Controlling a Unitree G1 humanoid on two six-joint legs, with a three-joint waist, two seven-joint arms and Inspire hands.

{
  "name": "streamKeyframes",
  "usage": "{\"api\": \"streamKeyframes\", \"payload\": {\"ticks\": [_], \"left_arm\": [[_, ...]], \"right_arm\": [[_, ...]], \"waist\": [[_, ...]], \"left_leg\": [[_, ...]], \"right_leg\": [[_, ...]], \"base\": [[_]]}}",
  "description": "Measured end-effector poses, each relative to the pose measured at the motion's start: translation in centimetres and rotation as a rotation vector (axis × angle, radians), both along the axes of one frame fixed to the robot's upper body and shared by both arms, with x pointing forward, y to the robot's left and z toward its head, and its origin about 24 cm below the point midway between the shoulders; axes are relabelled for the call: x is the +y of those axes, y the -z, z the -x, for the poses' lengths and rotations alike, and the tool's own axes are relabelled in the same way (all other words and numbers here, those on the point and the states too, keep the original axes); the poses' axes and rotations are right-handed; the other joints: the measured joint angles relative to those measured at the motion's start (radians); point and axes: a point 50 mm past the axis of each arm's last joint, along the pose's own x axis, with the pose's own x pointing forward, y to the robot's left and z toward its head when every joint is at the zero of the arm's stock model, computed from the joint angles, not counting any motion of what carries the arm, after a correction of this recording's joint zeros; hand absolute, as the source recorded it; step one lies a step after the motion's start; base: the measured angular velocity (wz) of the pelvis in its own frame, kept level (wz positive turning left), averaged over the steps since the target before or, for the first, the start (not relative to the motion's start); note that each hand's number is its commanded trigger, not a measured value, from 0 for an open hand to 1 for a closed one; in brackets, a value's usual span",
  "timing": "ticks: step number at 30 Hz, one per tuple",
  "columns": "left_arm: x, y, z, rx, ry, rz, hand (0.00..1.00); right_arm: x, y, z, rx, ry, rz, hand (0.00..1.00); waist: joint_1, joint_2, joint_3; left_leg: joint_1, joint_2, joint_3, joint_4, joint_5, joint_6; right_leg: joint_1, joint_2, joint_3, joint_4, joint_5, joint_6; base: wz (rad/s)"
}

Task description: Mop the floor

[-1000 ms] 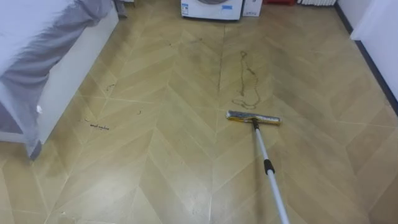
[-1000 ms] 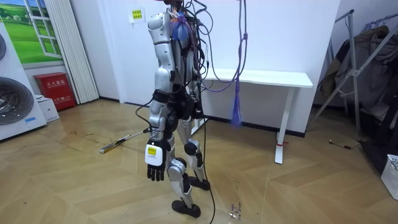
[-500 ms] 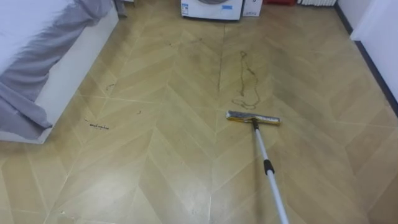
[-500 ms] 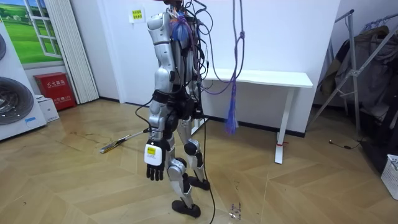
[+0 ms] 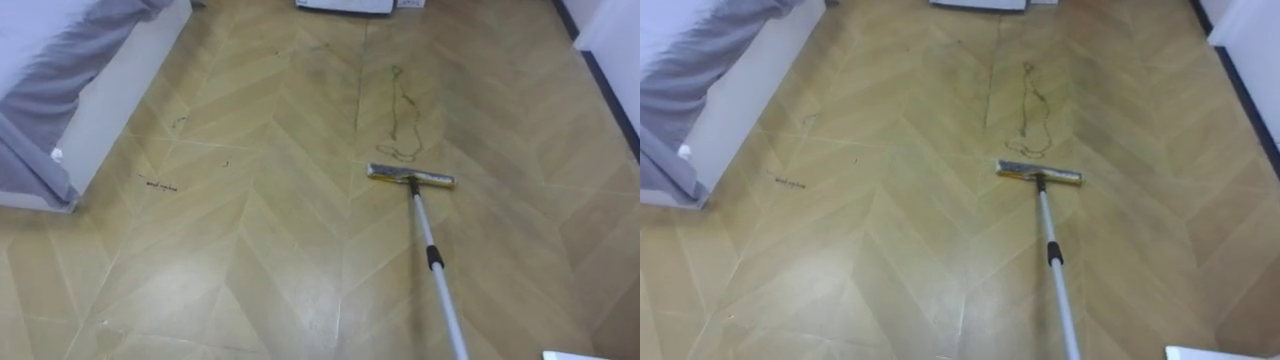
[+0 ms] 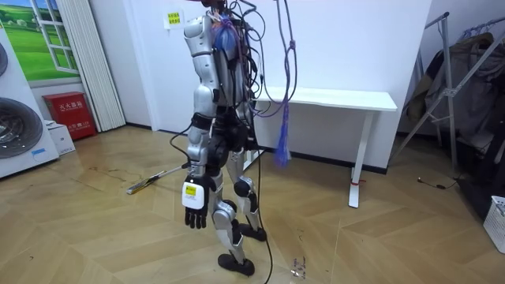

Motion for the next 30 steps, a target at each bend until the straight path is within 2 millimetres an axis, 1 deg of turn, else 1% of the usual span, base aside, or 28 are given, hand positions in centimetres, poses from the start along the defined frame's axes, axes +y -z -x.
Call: {"api": "streamKeyframes", "payload": {"ticks": [1, 2, 4, 5, 6, 8, 9, 11, 13, 14, 15, 16, 17, 18, 19, 20, 21, 22, 23, 24, 25, 26, 27, 28, 29, 30], "left_arm": [[0.0, 0.0, -0.2, 0.001, 0.008, 0.0, 0.0], [-0.1, 0.0, -0.3, -0.002, 0.015, 0.0, 0.0], [0.0, 0.0, -0.7, -0.006, 0.034, -0.005, 0.0], [0.0, 0.0, -0.8, -0.004, 0.041, -0.007, 0.0], [0.0, 0.0, -1.0, -0.001, 0.053, -0.009, 0.0], [-0.1, 0.1, -1.2, 0.002, 0.057, -0.011, 0.0], [-0.1, 0.1, -1.5, -0.001, 0.059, -0.011, 0.0], [-0.2, 0.1, -1.9, -0.006, 0.062, -0.014, 0.0], [-0.4, 0.1, -2.8, -0.021, 0.066, -0.016, 0.0], [-0.4, 0.0, -3.0, -0.024, 0.069, -0.017, 0.0], [-0.5, 0.0, -3.4, -0.032, 0.08, -0.023, 0.0], [-0.5, 0.0, -3.7, -0.039, 0.089, -0.027, 0.0], [-0.5, 0.0, -3.9, -0.042, 0.089, -0.029, 0.0], [-0.5, -0.1, -3.9, -0.042, 0.087, -0.032, 0.0], [-0.3, 0.0, -3.7, -0.031, 0.083, -0.043, 0.0], [-0.2, -0.1, -3.6, -0.026, 0.08, -0.049, 0.0], [-0.2, -0.1, -3.7, -0.025, 0.072, -0.059, 0.0], [-0.3, 0.0, -3.8, -0.026, 0.073, -0.063, 0.0], [-0.4, 0.0, -3.8, -0.026, 0.071, -0.064, 0.0], [-0.6, 0.1, -3.8, -0.021, 0.065, -0.061, 0.0], [-0.7, 0.1, -3.6, -0.018, 0.051, -0.055, 0.0], [-0.8, 0.1, -3.6, -0.018, 0.043, -0.053, 0.0], [-0.9, 0.2, -3.5, -0.015, 0.038, -0.057, 0.0], [-0.9, 0.2, -3.5, -0.016, 0.034, -0.06, 0.0], [-1.0, 0.2, -3.5, -0.018, 0.03, -0.064, 0.0], [-1.1, 0.2, -3.5, -0.023, 0.025, -0.065, 0.0]], "right_arm": [[0.0, 0.0, -0.2, -0.009, 0.001, 0.006, 1.0], [0.0, 0.0, -0.2, -0.011, 0.001, 0.008, 1.0], [0.0, 0.0, -0.7, -0.021, -0.001, 0.014, 1.0], [-0.1, 0.0, -0.7, -0.022, -0.001, 0.017, 1.0], [-0.1, 0.0, -0.9, -0.028, -0.002, 0.022, 1.0], [-0.2, -0.1, -1.0, -0.031, 0.002, 0.028, 1.0], [-0.3, -0.1, -0.9, -0.027, 0.004, 0.032, 1.0], [-0.4, -0.1, -0.9, -0.027, 0.012, 0.038, 1.0], [-0.8, -0.2, -0.9, -0.03, 0.02, 0.051, 1.0], [-0.9, -0.2, -0.9, -0.03, 0.02, 0.056, 1.0], [-1.1, -0.3, -0.9, -0.032, 0.025, 0.066, 1.0], [-1.4, -0.4, -0.8, -0.03, 0.033, 0.078, 1.0], [-1.6, -0.4, -0.7, -0.027, 0.038, 0.085, 1.0], [-2.0, -0.5, -0.5, -0.017, 0.041, 0.1, 1.0], [-2.1, -0.6, -0.3, -0.009, 0.042, 0.112, 1.0], [-2.1, -0.6, -0.3, -0.009, 0.043, 0.116, 1.0], [-2.1, -0.6, -0.3, -0.011, 0.05, 0.122, 1.0], [-2.0, -0.5, -0.3, -0.01, 0.056, 0.126, 1.0], [-2.0, -0.5, -0.2, -0.011, 0.062, 0.129, 1.0], [-1.9, -0.5, -0.3, -0.01, 0.068, 0.135, 1.0], [-1.8, -0.5, -1.0, -0.026, 0.07, 0.143, 1.0], [-1.9, -0.5, -1.3, -0.033, 0.07, 0.148, 1.0], [-2.0, -0.6, -2.2, -0.049, 0.068, 0.162, 1.0], [-2.2, -0.9, -3.6, -0.07, 0.068, 0.172, 1.0], [-2.3, -1.0, -4.4, -0.086, 0.066, 0.175, 1.0], [-2.4, -1.3, -6.0, -0.123, 0.062, 0.176, 1.0]], "waist": [[0.0, 0.001, 0.0003], [-0.001, -0.002, 0.0033], [-0.002, 0.003, 0.0038], [-0.002, 0.002, 0.0046], [-0.003, 0.006, 0.0031], [-0.011, 0.009, 0.0028], [-0.021, 0.012, 0.0019], [-0.022, 0.015, 0.0027], [-0.02, 0.023, 0.0075], [-0.02, 0.025, 0.0085], [-0.021, 0.03, 0.0113], [-0.021, 0.038, 0.0164], [-0.02, 0.041, 0.0174], [-0.019, 0.051, 0.0201], [-0.016, 0.055, 0.0193], [-0.017, 0.054, 0.019], [-0.015, 0.053, 0.0183], [-0.007, 0.055, 0.0165], [0.001, 0.056, 0.016], [0.009, 0.057, 0.0152], [0.013, 0.055, 0.014], [0.019, 0.054, 0.0132], [0.04, 0.048, 0.0136], [0.064, 0.039, 0.0158], [0.072, 0.035, 0.0171], [0.089, 0.024, 0.0205]], "left_leg": [[-0.02, 0.0, -0.002, 0.01, 0.0, 0.0], [-0.03, -0.001, -0.003, 0.013, 0.0, 0.0], [-0.069, -0.003, -0.003, 0.032, -0.002, 0.0], [-0.08, -0.003, -0.004, 0.037, -0.002, 0.0], [-0.104, -0.001, -0.006, 0.049, -0.004, 0.0], [-0.142, -0.002, -0.012, 0.07, -0.004, 0.0], [-0.175, -0.004, -0.018, 0.088, -0.004, -0.001], [-0.22, -0.011, -0.026, 0.115, -0.004, -0.001], [-0.284, -0.016, -0.031, 0.152, -0.004, -0.001], [-0.299, -0.019, -0.031, 0.156, -0.004, -0.001], [-0.333, -0.025, -0.032, 0.178, -0.006, -0.003], [-0.369, -0.034, -0.033, 0.213, -0.019, -0.004], [-0.391, -0.034, -0.033, 0.235, -0.03, -0.005], [-0.431, -0.035, -0.034, 0.297, -0.055, -0.008], [-0.466, -0.038, -0.036, 0.354, -0.077, -0.012], [-0.484, -0.04, -0.034, 0.383, -0.089, -0.014], [-0.522, -0.046, -0.03, 0.446, -0.112, -0.02], [-0.562, -0.045, -0.03, 0.522, -0.142, -0.028], [-0.58, -0.045, -0.03, 0.556, -0.154, -0.032], [-0.613, -0.047, -0.029, 0.623, -0.168, -0.046], [-0.65, -0.046, -0.026, 0.689, -0.172, -0.054], [-0.669, -0.042, -0.018, 0.732, -0.171, -0.057], [-0.721, -0.021, 0.012, 0.828, -0.141, -0.085], [-0.78, -0.004, 0.033, 0.929, -0.073, -0.094], [-0.81, 0.003, 0.039, 0.98, -0.029, -0.098], [-0.869, 0.014, 0.045, 1.079, 0.082, -0.098]], "right_leg": [[-0.017, -0.001, -0.005, 0.008, -0.001, -0.001], [-0.028, -0.003, -0.006, 0.015, -0.004, -0.001], [-0.068, -0.005, -0.006, 0.036, -0.012, -0.003], [-0.079, -0.006, -0.006, 0.043, -0.013, -0.003], [-0.105, -0.009, -0.006, 0.063, -0.02, -0.004], [-0.143, -0.014, -0.016, 0.085, -0.024, -0.006], [-0.169, -0.017, -0.025, 0.096, -0.029, -0.006], [-0.222, -0.022, -0.029, 0.132, -0.037, -0.007], [-0.303, -0.034, -0.026, 0.207, -0.05, -0.008], [-0.322, -0.038, -0.026, 0.225, -0.054, -0.011], [-0.361, -0.046, -0.026, 0.26, -0.066, -0.011], [-0.397, -0.054, -0.025, 0.301, -0.085, -0.013], [-0.417, -0.057, -0.022, 0.328, -0.101, -0.013], [-0.456, -0.062, -0.02, 0.388, -0.125, -0.016], [-0.491, -0.069, -0.019, 0.45, -0.155, -0.021], [-0.512, -0.075, -0.018, 0.484, -0.172, -0.025], [-0.552, -0.08, -0.011, 0.545, -0.21, -0.029], [-0.588, -0.084, -0.012, 0.617, -0.241, -0.041], [-0.604, -0.088, -0.015, 0.651, -0.255, -0.049], [-0.63, -0.088, -0.015, 0.709, -0.282, -0.059], [-0.653, -0.093, -0.012, 0.76, -0.316, -0.074], [-0.665, -0.094, -0.009, 0.784, -0.328, -0.077], [-0.688, -0.09, -0.003, 0.833, -0.351, -0.083], [-0.702, -0.085, 0.005, 0.875, -0.372, -0.092], [-0.704, -0.08, 0.009, 0.89, -0.38, -0.097], [-0.707, -0.07, 0.013, 0.912, -0.387, -0.108]], "base": [[0.07], [0.06], [0.02], [0.04], [0.05], [0.14], [0.24], [0.17], [0.09], [0.07], [0.08], [0.09], [0.05], [0.0], [0.0], [0.07], [0.09], [0.06], [0.0], [0.09], [0.12], [0.04], [-0.17], [-0.23], [-0.23], [-0.19]]}}
